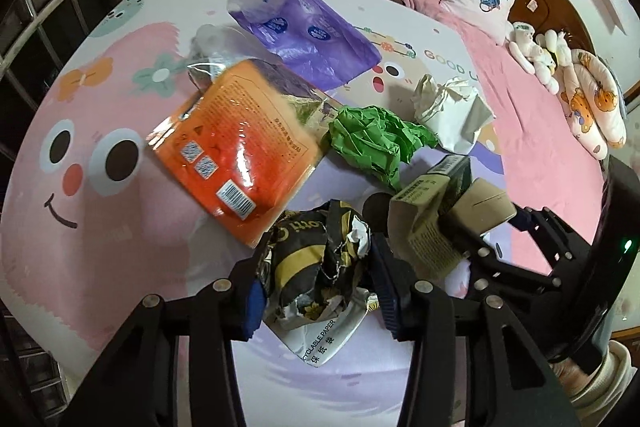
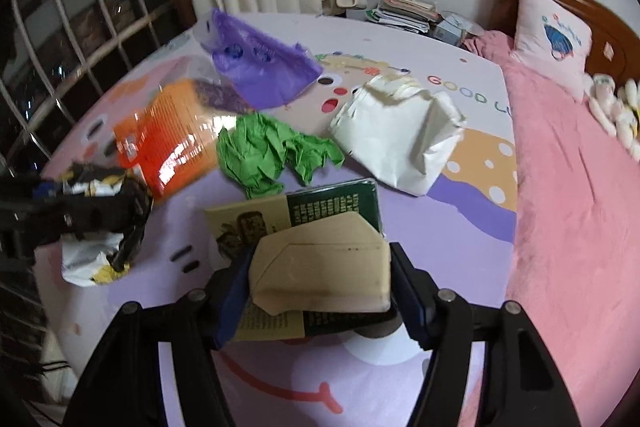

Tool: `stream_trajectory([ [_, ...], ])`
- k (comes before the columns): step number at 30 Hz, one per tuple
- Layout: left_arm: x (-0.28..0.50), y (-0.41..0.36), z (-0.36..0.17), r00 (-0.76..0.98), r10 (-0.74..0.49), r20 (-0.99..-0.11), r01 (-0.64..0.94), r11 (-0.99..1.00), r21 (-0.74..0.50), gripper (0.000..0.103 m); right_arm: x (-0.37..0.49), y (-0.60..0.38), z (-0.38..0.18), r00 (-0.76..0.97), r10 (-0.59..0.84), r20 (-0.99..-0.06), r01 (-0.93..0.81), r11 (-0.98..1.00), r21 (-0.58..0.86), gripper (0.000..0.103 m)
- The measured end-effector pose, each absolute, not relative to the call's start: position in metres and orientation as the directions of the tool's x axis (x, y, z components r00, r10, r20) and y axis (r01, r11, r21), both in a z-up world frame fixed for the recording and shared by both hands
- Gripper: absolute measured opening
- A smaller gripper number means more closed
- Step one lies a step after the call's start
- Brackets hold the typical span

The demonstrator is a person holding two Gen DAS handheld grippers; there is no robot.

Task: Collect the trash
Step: 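Carry the wrapper and beige box down over the bin and open both tools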

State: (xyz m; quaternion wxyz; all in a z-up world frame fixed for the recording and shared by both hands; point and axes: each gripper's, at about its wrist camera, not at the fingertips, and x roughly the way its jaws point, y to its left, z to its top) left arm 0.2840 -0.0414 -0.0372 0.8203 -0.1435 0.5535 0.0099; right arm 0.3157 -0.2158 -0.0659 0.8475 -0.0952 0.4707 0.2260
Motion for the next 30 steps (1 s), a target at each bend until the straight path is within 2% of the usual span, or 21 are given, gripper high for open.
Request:
stream_trajectory([
  [13,0.224,-0.014,0.014,0.437,-0.165,-0.884,-0.046,0.978,-0.206,0.045,0.247,-0.207,-0.018,0.494,0.312,-0.812,-0.388,0.915,0.115,0.065],
  [30,0.082,0.055,0.050,0.457,-0.267,-0.849,0.308,0.942,-0.131,0.045,0.063,-0.119,-0.001,0.562,0.245,-0.790,-0.142,0.969,0.200,0.065],
])
